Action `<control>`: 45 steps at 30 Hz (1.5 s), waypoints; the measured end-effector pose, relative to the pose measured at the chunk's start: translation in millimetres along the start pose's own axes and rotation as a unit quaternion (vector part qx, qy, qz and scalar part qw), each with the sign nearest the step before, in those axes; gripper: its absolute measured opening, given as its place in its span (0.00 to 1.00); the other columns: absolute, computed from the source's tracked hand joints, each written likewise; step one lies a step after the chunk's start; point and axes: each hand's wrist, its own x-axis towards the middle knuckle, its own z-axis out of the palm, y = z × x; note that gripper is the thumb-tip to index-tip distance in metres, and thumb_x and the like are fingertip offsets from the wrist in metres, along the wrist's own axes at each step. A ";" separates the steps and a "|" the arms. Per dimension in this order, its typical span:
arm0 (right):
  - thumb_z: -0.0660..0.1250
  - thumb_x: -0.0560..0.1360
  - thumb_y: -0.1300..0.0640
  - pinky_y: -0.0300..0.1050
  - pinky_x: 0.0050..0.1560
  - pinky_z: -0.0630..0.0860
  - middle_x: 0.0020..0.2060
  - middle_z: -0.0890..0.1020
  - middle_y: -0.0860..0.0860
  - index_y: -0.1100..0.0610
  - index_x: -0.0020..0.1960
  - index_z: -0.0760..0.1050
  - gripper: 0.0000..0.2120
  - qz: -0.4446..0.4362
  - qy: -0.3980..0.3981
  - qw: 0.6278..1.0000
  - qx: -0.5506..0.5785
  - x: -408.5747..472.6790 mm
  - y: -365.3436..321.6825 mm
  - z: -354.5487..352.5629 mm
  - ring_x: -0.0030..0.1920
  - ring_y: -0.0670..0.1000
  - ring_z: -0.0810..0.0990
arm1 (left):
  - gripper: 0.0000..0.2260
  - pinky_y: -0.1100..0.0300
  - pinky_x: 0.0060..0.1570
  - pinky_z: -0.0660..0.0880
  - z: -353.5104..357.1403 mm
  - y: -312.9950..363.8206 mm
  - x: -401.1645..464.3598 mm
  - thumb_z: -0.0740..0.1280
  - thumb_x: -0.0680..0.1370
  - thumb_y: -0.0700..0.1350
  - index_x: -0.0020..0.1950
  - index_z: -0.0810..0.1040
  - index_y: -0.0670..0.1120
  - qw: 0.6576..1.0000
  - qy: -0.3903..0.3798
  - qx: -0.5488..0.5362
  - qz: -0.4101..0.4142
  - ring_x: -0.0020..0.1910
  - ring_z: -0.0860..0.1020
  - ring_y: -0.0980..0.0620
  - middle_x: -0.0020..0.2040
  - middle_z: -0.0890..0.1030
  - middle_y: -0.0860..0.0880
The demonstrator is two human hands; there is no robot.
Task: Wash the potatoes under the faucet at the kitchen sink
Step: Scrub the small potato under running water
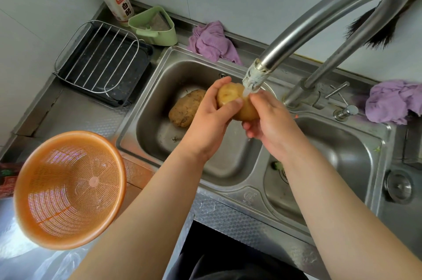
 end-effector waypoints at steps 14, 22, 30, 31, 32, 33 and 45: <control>0.64 0.79 0.53 0.36 0.21 0.62 0.32 0.74 0.51 0.49 0.48 0.73 0.01 -0.010 0.115 0.993 -0.020 3.7 1.4 8.8 0.22 0.46 0.68 | 0.28 0.52 0.47 0.76 9.1 -12.4 0.8 0.68 0.75 0.43 0.75 0.67 0.44 0.996 0.046 -0.065 -0.048 0.53 0.78 0.43 0.61 0.77 0.34; 0.64 0.80 0.57 0.43 0.33 0.77 0.43 0.78 0.54 0.56 0.67 0.69 0.16 -0.043 -0.040 0.997 -0.044 -0.5 2.2 -2.2 0.32 0.49 0.79 | 0.26 0.58 0.28 0.72 15.9 -12.1 11.4 0.71 0.69 0.47 0.65 0.72 0.41 0.985 0.141 -0.090 -0.041 0.38 0.76 0.46 0.50 0.75 0.39; 0.59 0.81 0.45 0.37 0.20 0.67 0.40 0.76 0.53 0.48 0.50 0.70 0.07 0.005 0.103 0.990 -0.101 5.2 5.6 8.6 0.27 0.49 0.74 | 0.21 0.51 0.46 0.80 11.8 -13.9 1.7 0.63 0.78 0.58 0.65 0.76 0.48 0.991 0.110 0.007 -0.071 0.54 0.78 0.43 0.62 0.78 0.38; 0.56 0.82 0.44 0.36 0.19 0.64 0.37 0.76 0.53 0.49 0.49 0.71 0.10 0.039 0.096 0.991 -0.085 7.9 0.6 5.0 0.24 0.48 0.72 | 0.22 0.51 0.55 0.79 8.1 -15.4 -2.4 0.65 0.77 0.57 0.68 0.73 0.50 0.996 0.067 0.039 -0.050 0.57 0.78 0.46 0.65 0.77 0.38; 0.54 0.83 0.43 0.35 0.18 0.61 0.34 0.75 0.54 0.51 0.50 0.72 0.14 0.072 0.082 0.992 -0.066 9.9 -4.4 1.0 0.22 0.48 0.70 | 0.24 0.52 0.61 0.77 3.8 -16.5 -5.2 0.67 0.77 0.55 0.71 0.70 0.51 0.997 0.026 0.069 -0.027 0.58 0.77 0.49 0.65 0.76 0.39; 0.53 0.83 0.42 0.34 0.18 0.59 0.32 0.75 0.54 0.52 0.51 0.73 0.16 0.099 0.066 0.992 -0.041 11.1 -8.3 -2.2 0.21 0.48 0.69 | 0.26 0.55 0.63 0.75 0.3 -15.9 -7.5 0.69 0.77 0.51 0.73 0.68 0.51 0.996 -0.006 0.089 -0.003 0.58 0.77 0.51 0.64 0.75 0.40; 0.58 0.81 0.41 0.41 0.25 0.69 0.45 0.81 0.51 0.48 0.64 0.69 0.16 0.021 -0.035 0.998 -0.037 -11.1 3.4 3.5 0.31 0.51 0.79 | 0.07 0.58 0.42 0.77 19.1 2.5 -2.4 0.65 0.80 0.48 0.54 0.78 0.46 0.982 0.142 0.104 0.067 0.44 0.77 0.53 0.46 0.79 0.48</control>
